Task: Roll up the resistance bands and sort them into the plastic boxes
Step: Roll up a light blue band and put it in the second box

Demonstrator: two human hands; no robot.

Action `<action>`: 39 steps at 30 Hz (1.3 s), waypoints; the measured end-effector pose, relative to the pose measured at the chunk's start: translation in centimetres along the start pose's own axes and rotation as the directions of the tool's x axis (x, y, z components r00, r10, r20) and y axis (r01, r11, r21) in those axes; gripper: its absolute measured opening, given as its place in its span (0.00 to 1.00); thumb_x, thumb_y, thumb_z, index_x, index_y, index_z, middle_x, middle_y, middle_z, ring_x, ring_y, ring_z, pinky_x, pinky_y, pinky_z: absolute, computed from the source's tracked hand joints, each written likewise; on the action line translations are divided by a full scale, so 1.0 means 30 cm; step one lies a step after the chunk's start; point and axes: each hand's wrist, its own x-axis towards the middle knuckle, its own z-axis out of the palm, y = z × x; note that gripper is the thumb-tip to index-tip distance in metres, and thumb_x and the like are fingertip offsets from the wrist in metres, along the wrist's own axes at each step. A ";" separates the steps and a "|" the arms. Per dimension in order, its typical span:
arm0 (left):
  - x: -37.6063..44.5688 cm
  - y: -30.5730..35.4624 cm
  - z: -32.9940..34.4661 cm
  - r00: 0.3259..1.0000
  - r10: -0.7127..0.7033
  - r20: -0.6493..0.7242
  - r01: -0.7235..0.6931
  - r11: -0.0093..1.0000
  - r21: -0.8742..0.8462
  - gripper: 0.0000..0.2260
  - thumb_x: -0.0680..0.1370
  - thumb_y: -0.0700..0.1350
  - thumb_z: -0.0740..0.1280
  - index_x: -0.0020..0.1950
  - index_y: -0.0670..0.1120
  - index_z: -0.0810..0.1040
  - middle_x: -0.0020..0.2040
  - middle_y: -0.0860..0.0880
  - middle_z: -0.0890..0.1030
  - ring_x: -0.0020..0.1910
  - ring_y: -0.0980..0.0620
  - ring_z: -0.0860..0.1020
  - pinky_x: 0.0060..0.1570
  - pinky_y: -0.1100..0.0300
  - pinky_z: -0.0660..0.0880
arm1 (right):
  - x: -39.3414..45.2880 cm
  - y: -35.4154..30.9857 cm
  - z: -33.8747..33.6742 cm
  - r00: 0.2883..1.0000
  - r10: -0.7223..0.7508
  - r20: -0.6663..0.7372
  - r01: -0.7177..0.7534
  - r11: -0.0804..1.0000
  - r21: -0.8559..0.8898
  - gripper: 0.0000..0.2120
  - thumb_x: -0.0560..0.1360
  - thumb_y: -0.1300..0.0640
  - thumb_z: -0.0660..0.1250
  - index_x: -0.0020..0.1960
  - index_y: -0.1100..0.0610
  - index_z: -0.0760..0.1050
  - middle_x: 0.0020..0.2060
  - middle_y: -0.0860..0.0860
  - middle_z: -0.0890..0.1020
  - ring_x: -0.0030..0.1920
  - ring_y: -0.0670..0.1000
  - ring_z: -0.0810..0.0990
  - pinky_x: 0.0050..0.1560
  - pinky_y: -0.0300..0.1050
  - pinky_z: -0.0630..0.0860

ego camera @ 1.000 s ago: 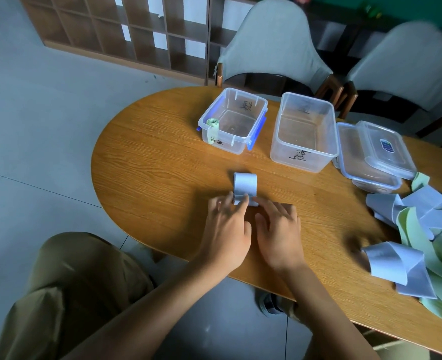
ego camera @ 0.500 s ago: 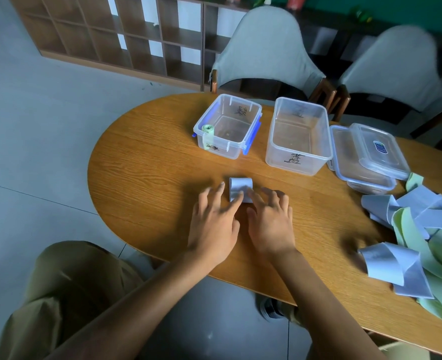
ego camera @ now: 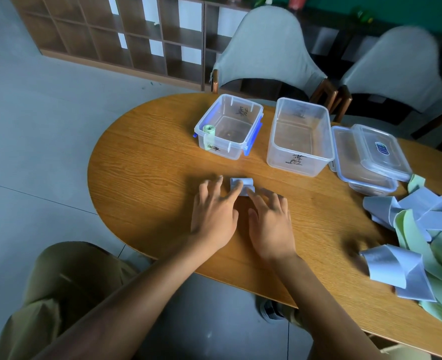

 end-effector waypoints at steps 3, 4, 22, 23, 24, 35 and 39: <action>0.022 -0.008 0.003 1.000 0.026 0.007 -0.025 0.992 -0.126 0.27 0.80 0.45 0.62 0.79 0.56 0.63 0.78 0.43 0.62 0.74 0.40 0.59 0.73 0.48 0.63 | 0.007 0.001 0.007 1.000 0.001 0.005 -0.001 1.000 0.011 0.25 0.78 0.62 0.63 0.75 0.51 0.69 0.70 0.56 0.72 0.67 0.60 0.67 0.68 0.58 0.70; 0.025 -0.009 0.008 1.000 0.028 -0.006 -0.029 0.975 -0.218 0.26 0.80 0.44 0.62 0.78 0.54 0.66 0.77 0.43 0.64 0.74 0.41 0.60 0.73 0.49 0.63 | 0.012 0.001 0.007 1.000 -0.002 0.003 0.002 0.999 0.039 0.25 0.78 0.63 0.63 0.74 0.52 0.70 0.70 0.56 0.72 0.67 0.61 0.67 0.68 0.58 0.70; -0.011 0.077 -0.039 0.940 -0.234 0.250 0.309 0.268 -0.912 0.15 0.75 0.44 0.58 0.60 0.56 0.73 0.58 0.59 0.80 0.56 0.69 0.76 0.56 0.71 0.70 | 0.093 -0.043 -0.027 0.973 0.214 0.087 -0.225 0.797 0.560 0.12 0.77 0.63 0.66 0.55 0.50 0.80 0.46 0.42 0.83 0.49 0.43 0.80 0.48 0.24 0.69; -0.014 0.074 -0.040 0.943 -0.231 0.241 0.301 0.278 -0.912 0.15 0.76 0.43 0.59 0.62 0.53 0.73 0.57 0.58 0.81 0.53 0.70 0.76 0.54 0.73 0.69 | 0.092 -0.039 -0.026 0.975 0.208 0.083 -0.219 0.809 0.545 0.12 0.77 0.63 0.66 0.56 0.50 0.80 0.46 0.42 0.83 0.49 0.44 0.80 0.48 0.25 0.70; -0.015 0.069 -0.043 0.947 -0.231 0.225 0.289 0.303 -0.908 0.14 0.78 0.40 0.59 0.62 0.51 0.74 0.54 0.58 0.80 0.49 0.72 0.75 0.50 0.75 0.69 | 0.091 -0.036 -0.021 0.977 0.200 0.080 -0.211 0.824 0.527 0.13 0.77 0.63 0.65 0.57 0.51 0.80 0.46 0.43 0.83 0.50 0.45 0.81 0.49 0.27 0.72; 0.068 0.004 -0.018 0.981 -0.076 0.177 0.166 0.800 -0.577 0.25 0.82 0.41 0.59 0.79 0.45 0.62 0.78 0.43 0.65 0.72 0.47 0.63 0.72 0.63 0.59 | 0.129 -0.022 0.027 0.991 0.078 0.112 -0.103 0.964 0.244 0.24 0.80 0.61 0.61 0.76 0.55 0.68 0.73 0.54 0.70 0.68 0.59 0.66 0.71 0.46 0.60; 0.116 -0.025 0.013 0.999 -0.002 0.039 0.015 0.941 -0.339 0.25 0.80 0.42 0.62 0.77 0.45 0.66 0.77 0.42 0.66 0.71 0.38 0.64 0.73 0.50 0.60 | 0.166 -0.025 0.022 0.986 0.088 0.143 -0.105 0.987 0.119 0.26 0.82 0.53 0.61 0.79 0.51 0.62 0.72 0.52 0.66 0.68 0.58 0.62 0.70 0.52 0.62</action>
